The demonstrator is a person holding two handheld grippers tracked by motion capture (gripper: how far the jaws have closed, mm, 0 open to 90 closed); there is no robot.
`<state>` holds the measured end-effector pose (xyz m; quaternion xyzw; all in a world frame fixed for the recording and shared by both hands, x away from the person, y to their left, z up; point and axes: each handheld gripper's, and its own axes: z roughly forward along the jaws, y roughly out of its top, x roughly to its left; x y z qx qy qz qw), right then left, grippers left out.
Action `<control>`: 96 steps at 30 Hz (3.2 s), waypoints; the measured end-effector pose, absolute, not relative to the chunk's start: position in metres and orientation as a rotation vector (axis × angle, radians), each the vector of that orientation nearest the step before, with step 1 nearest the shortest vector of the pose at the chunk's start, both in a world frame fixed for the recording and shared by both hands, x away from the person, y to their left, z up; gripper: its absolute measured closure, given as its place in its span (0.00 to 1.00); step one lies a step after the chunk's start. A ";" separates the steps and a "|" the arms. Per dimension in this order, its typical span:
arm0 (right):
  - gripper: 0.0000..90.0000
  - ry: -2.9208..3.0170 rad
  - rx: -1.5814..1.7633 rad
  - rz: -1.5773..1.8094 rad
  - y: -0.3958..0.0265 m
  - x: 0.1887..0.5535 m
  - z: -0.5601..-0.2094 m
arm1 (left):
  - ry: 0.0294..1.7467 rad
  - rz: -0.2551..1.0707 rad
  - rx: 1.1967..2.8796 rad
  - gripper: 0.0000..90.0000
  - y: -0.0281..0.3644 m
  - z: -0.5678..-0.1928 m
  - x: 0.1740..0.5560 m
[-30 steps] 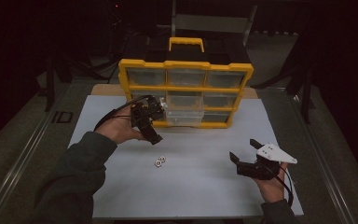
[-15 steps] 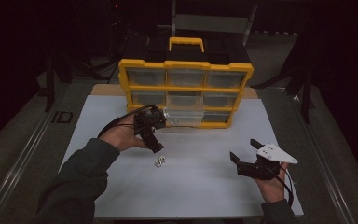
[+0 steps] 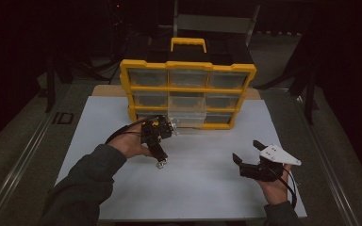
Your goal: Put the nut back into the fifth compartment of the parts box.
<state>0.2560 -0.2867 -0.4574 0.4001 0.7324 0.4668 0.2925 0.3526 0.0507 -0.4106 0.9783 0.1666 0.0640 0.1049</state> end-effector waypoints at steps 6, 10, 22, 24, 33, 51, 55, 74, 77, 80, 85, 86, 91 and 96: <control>0.11 1.952 1.066 1.243 -0.287 0.256 -0.457 | 0.489 0.164 2.900 0.21 0.049 -0.422 0.353; 0.11 1.954 1.066 1.242 -0.286 0.256 -0.457 | 0.493 0.155 2.905 0.22 0.048 -0.429 0.354; 0.11 1.952 1.066 1.244 -0.287 0.256 -0.457 | 0.484 0.111 2.927 0.23 0.041 -0.452 0.354; 0.11 1.953 1.066 1.242 -0.287 0.256 -0.457 | 0.491 0.111 2.934 0.25 0.039 -0.456 0.355; 0.11 1.954 1.070 1.242 -0.287 0.256 -0.458 | 0.475 0.076 2.964 0.39 0.036 -0.471 0.361; 0.11 1.954 1.070 1.239 -0.287 0.256 -0.458 | 0.572 0.006 3.014 0.69 0.027 -0.496 0.372; 0.11 1.956 1.067 1.241 -0.287 0.256 -0.458 | 0.594 -0.024 3.012 0.73 0.028 -0.498 0.374; 0.12 1.961 1.066 1.235 -0.286 0.256 -0.459 | 0.553 -0.012 3.020 0.78 0.026 -0.498 0.373; 0.12 1.960 1.067 1.236 -0.286 0.256 -0.459 | 0.548 -0.009 3.020 0.78 0.026 -0.498 0.372; 0.11 1.961 1.070 1.236 -0.286 0.256 -0.459 | 0.547 -0.007 3.018 0.78 0.026 -0.498 0.372; 0.11 1.960 1.067 1.237 -0.286 0.256 -0.459 | 0.534 -0.015 3.019 0.78 0.027 -0.498 0.373; 0.11 1.959 1.068 1.238 -0.286 0.256 -0.459 | 0.532 -0.019 3.018 0.78 0.027 -0.497 0.373; 0.11 1.959 1.070 1.236 -0.287 0.257 -0.460 | 0.520 -0.037 3.008 0.78 0.027 -0.496 0.371; 0.11 1.960 1.069 1.237 -0.287 0.257 -0.459 | 0.515 -0.036 2.988 0.78 0.028 -0.490 0.370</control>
